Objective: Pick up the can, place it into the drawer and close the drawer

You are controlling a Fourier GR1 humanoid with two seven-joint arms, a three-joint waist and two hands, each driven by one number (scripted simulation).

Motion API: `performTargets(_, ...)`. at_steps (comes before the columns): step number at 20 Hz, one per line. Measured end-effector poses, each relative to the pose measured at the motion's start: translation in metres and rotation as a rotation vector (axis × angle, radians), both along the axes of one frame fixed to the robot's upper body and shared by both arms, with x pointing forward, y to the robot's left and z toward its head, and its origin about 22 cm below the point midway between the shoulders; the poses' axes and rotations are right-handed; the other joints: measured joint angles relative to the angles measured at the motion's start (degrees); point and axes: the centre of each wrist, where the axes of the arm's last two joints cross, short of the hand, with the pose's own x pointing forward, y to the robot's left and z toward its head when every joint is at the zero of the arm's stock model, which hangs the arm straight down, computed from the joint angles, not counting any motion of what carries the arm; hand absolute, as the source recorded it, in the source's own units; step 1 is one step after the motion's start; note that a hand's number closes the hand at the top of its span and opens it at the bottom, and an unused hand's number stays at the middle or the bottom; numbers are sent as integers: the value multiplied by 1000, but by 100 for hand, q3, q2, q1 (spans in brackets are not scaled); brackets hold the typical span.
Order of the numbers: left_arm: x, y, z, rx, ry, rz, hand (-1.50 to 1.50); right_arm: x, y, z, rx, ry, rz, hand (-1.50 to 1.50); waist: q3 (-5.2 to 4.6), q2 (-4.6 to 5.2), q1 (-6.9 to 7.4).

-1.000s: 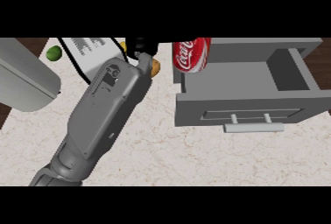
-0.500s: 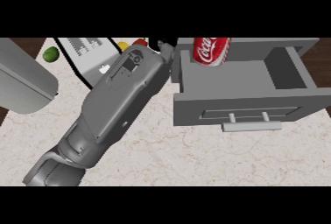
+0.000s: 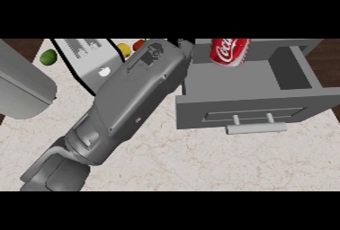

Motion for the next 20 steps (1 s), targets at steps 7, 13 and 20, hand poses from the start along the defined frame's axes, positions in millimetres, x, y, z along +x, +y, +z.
performTargets(7,2,-5,-15,26,27,23,150,8,2,3,4,-13,9,-150,2,30,-95)
performTargets(13,1,-8,-31,77,45,56,-150,9,2,5,-3,-16,17,-150,4,33,-145)
performTargets(20,5,-7,-37,111,56,113,-150,12,3,9,-6,-18,21,-150,5,54,-189)
